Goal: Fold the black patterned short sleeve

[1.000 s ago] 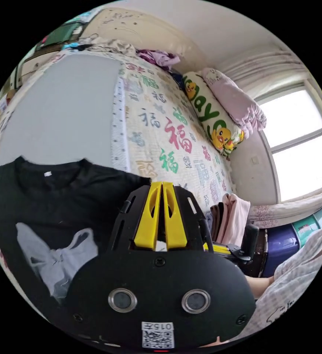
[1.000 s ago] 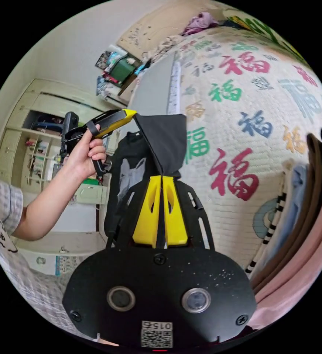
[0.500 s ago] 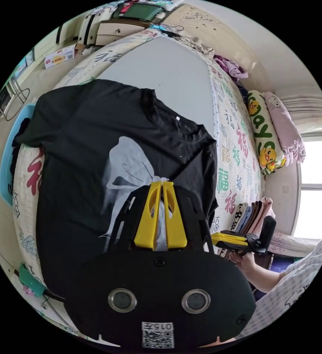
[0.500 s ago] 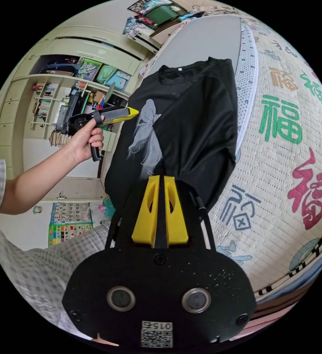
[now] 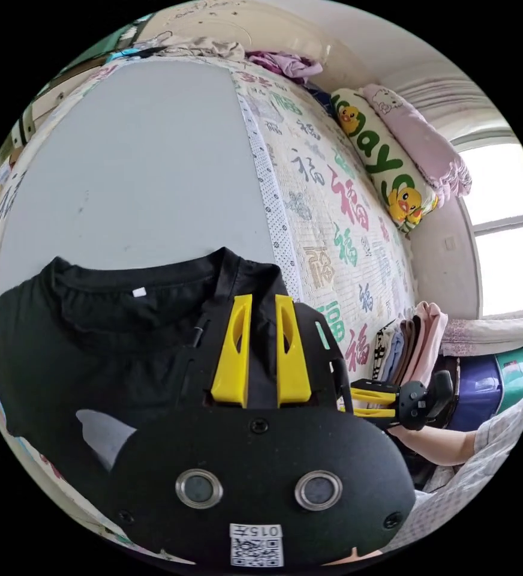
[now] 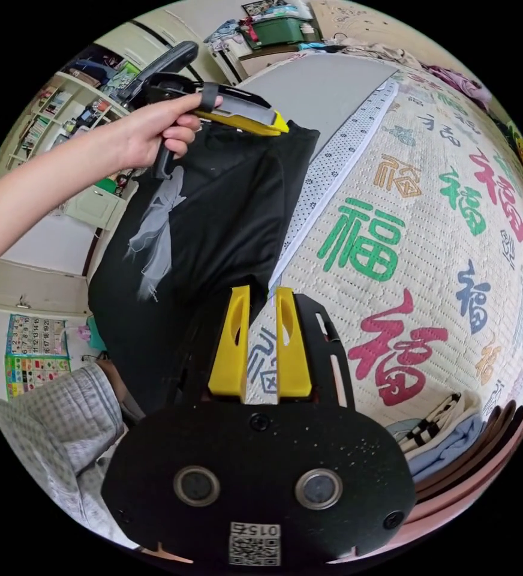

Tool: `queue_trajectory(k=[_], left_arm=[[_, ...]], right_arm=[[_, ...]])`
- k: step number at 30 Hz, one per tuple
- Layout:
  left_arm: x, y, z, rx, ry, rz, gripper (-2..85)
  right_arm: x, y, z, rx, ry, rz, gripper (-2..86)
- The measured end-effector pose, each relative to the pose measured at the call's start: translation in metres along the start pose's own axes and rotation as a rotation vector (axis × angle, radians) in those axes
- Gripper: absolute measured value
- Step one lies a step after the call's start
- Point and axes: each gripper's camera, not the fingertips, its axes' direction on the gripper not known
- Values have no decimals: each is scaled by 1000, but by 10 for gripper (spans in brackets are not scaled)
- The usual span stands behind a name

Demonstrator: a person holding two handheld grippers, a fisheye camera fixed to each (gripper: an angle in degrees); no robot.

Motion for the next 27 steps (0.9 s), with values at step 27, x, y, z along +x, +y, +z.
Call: queue_trajectory(k=[27], left_arm=[[-51, 86, -69, -15, -101, -115, 61]], right_arm=[[148, 189, -284, 38, -134, 22, 78]])
